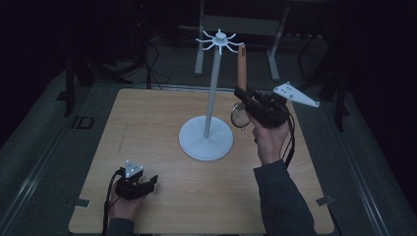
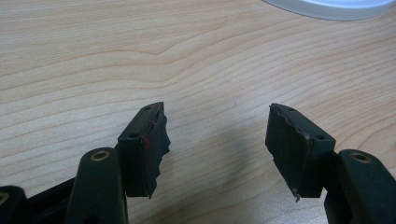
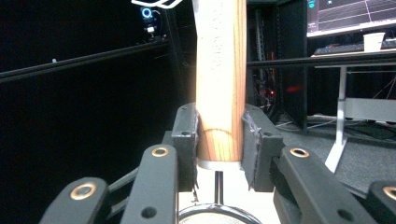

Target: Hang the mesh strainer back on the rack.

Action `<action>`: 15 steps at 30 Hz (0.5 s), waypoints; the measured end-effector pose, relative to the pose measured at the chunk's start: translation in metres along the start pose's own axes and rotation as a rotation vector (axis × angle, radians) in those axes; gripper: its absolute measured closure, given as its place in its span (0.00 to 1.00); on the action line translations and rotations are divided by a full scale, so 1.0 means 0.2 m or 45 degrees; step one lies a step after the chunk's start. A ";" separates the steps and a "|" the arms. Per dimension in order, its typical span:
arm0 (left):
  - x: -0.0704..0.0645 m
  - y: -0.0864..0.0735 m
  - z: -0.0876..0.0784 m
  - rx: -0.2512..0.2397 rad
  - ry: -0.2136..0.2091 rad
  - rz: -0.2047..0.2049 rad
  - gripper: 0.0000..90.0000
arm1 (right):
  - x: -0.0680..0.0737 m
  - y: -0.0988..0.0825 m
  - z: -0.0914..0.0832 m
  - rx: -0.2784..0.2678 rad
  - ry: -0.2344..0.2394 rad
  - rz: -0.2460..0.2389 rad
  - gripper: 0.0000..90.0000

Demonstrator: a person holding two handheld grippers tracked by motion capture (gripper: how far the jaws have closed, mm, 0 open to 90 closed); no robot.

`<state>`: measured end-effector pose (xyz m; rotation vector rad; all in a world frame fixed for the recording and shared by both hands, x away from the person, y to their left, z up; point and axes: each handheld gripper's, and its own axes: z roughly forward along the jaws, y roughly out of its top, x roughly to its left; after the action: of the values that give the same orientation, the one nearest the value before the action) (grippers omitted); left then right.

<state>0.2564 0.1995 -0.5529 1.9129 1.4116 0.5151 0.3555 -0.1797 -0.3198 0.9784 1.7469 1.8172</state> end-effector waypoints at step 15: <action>0.00 0.00 0.00 -0.001 0.003 -0.001 0.43 | 0.01 -0.01 0.04 0.016 0.018 0.006 0.77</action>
<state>0.2564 0.2001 -0.5527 1.9115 1.4134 0.5171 0.3596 -0.1730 -0.3215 0.9773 1.7684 1.8224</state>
